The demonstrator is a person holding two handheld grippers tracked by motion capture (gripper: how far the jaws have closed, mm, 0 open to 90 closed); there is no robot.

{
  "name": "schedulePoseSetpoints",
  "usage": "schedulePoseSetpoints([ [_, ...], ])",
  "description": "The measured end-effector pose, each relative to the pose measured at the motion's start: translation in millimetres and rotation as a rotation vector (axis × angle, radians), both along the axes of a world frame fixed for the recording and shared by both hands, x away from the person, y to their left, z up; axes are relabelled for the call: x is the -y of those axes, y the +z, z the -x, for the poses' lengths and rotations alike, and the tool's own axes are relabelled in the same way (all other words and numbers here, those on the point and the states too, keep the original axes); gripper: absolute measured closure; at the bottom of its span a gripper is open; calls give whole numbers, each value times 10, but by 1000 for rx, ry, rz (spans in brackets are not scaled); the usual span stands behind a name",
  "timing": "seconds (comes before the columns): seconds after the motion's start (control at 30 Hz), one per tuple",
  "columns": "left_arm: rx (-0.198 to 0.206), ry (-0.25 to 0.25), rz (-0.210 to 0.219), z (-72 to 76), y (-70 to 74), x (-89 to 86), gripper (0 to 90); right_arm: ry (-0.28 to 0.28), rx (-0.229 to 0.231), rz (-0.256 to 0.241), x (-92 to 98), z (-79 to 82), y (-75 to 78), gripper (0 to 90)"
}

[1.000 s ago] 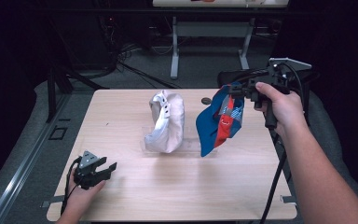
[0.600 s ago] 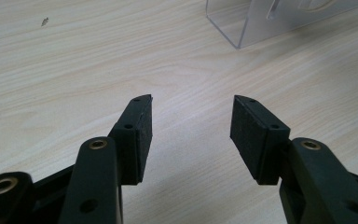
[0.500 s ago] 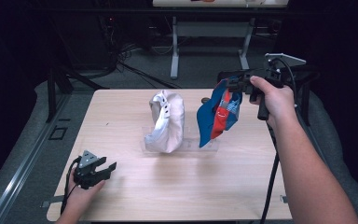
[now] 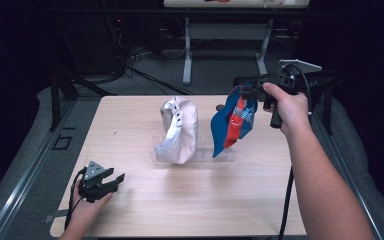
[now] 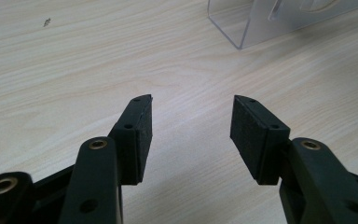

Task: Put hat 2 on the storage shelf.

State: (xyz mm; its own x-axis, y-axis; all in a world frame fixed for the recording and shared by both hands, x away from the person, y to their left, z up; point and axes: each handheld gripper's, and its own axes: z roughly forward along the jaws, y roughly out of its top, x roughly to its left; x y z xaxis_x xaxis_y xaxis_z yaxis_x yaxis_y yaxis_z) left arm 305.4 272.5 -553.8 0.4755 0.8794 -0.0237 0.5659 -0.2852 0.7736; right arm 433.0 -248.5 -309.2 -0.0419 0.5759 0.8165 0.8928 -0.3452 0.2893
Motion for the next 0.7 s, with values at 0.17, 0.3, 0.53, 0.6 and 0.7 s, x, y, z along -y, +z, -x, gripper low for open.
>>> schedulePoseSetpoints([
  [0.17,0,0,0,-1,0,-1,492,7,-1,1,-56,-15,-46,777],
  [0.3,0,0,0,0,1,-1,492,23,-16,14,-97,-25,-128,776],
  [0.53,5,7,3,-3,-7,0,492,36,-41,53,-148,-28,-278,774],
  [0.6,5,7,3,-3,-7,1,492,36,-43,61,-155,-25,-296,773],
  [0.7,5,7,3,-3,-8,3,492,51,-47,102,-174,-9,-339,768],
])
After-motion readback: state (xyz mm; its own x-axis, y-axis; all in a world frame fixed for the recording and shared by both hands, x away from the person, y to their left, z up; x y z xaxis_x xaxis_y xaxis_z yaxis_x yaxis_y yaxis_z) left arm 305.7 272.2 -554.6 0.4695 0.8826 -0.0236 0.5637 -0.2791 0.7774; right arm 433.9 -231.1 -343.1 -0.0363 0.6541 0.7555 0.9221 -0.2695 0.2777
